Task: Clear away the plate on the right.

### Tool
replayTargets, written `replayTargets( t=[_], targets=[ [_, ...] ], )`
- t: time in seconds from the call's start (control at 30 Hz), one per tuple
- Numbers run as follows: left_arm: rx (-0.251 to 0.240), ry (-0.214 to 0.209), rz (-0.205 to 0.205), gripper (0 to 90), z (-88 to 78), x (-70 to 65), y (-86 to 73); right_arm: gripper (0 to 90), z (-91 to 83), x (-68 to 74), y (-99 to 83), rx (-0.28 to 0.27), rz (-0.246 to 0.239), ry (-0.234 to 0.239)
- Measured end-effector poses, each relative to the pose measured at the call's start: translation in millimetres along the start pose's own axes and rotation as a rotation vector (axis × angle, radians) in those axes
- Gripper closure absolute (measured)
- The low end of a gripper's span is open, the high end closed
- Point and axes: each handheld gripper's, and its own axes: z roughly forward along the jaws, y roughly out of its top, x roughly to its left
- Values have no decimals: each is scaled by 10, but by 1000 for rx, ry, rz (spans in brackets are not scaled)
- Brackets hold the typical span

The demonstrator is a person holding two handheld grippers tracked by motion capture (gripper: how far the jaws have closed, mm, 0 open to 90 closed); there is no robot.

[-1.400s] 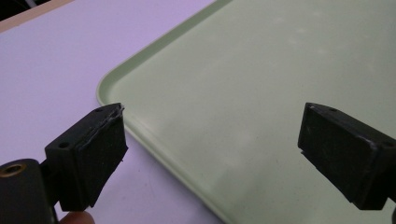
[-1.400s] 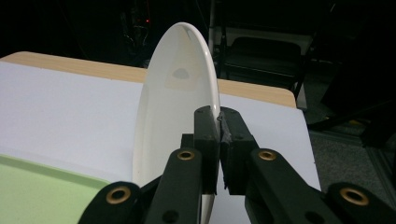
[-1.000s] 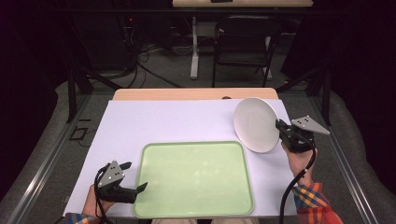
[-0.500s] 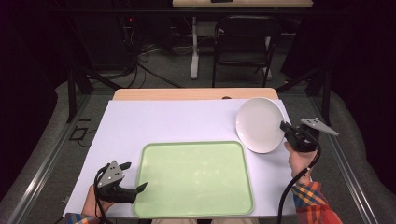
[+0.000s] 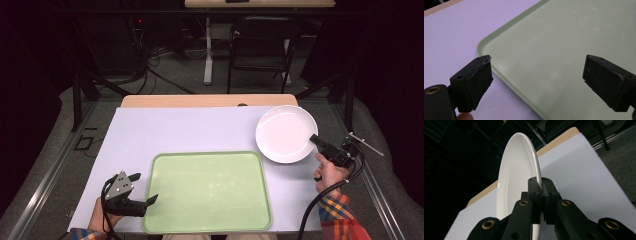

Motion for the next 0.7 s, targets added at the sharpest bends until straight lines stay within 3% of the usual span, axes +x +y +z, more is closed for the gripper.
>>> replayTargets(
  t=[0.1, 0.13, 0.23, 0.3, 0.7],
  targets=[
    [-9, -9, -8, 87, 11, 4, 19, 869, -6, 19, -1, 5, 10, 24],
    [-12, -12, -13, 87, 20, 3, 36, 870, -11, 51, -17, 13, 38, 57],
    [-21, -30, -29, 86, 55, -11, 87, 869, -9, 99, -41, 25, 52, 94],
    [-29, -42, -32, 83, 93, -34, 131, 869, -12, 119, -49, 35, 54, 99],
    [-26, -110, -27, 40, 465, -211, 444, 868, -43, 366, -197, 93, 79, 207]
  ],
)
